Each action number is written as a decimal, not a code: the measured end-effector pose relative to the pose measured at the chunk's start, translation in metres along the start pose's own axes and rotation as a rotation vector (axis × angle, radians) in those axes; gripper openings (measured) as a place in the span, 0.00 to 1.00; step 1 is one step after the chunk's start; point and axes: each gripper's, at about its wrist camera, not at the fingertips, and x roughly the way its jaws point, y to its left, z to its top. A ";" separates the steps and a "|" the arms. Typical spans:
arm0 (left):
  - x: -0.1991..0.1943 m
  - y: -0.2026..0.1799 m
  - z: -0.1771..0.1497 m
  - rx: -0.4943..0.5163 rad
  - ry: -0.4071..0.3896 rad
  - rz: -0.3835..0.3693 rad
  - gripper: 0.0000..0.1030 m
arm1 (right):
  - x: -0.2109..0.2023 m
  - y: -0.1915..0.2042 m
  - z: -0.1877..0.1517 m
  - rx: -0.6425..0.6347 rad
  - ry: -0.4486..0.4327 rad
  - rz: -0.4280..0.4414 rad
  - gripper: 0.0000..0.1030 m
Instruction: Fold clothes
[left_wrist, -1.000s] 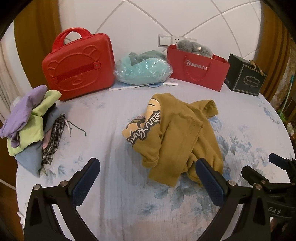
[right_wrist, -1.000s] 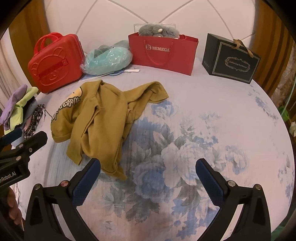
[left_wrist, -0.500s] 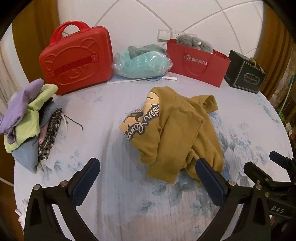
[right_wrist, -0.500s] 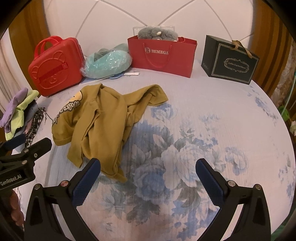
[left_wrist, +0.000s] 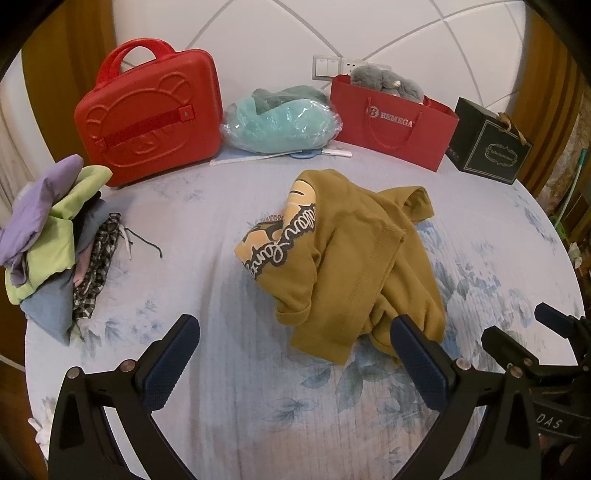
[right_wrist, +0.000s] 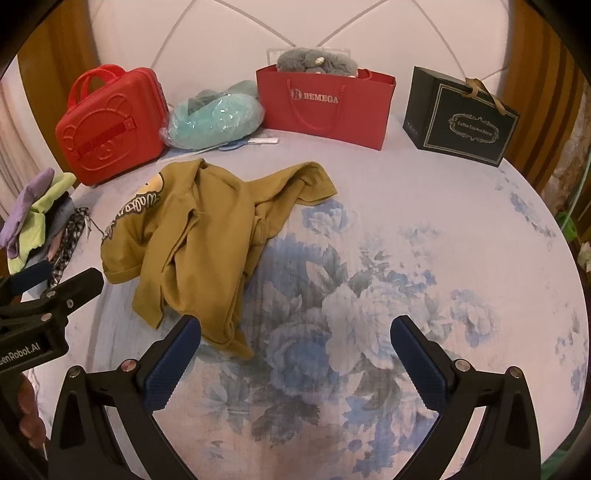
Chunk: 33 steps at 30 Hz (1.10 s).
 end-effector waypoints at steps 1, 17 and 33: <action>0.000 0.000 0.000 -0.001 0.001 -0.001 1.00 | 0.000 -0.001 0.000 0.003 0.000 0.000 1.00; 0.010 0.003 0.004 -0.012 0.019 -0.011 1.00 | 0.011 -0.001 0.001 0.008 0.028 0.002 1.00; 0.030 0.005 0.011 -0.008 0.038 -0.021 1.00 | 0.023 0.001 -0.001 -0.005 0.057 0.043 1.00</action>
